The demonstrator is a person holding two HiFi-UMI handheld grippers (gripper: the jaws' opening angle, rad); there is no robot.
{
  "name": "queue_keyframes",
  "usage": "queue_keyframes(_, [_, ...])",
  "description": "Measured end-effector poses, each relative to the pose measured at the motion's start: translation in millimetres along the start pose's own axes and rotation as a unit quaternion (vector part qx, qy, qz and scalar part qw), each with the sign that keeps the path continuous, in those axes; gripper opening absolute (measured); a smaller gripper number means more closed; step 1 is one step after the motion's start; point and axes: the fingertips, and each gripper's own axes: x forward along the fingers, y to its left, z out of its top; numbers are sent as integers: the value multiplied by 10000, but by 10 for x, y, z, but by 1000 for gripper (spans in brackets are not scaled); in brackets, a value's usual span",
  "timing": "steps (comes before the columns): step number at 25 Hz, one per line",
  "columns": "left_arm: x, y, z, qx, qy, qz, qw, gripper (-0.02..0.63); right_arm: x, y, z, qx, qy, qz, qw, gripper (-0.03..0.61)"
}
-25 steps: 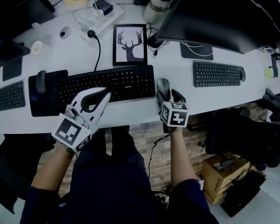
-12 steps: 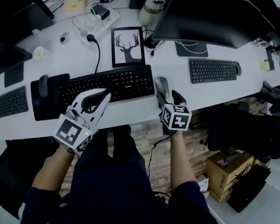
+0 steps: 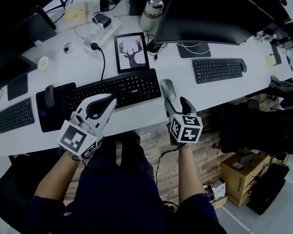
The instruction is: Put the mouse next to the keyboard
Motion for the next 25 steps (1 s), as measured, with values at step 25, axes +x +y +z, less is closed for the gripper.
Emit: queue_keyframes(25, [-245,-115,314,364,-202,-435,9982,38,-970,536,513,-34,-1201,-117,9927,219])
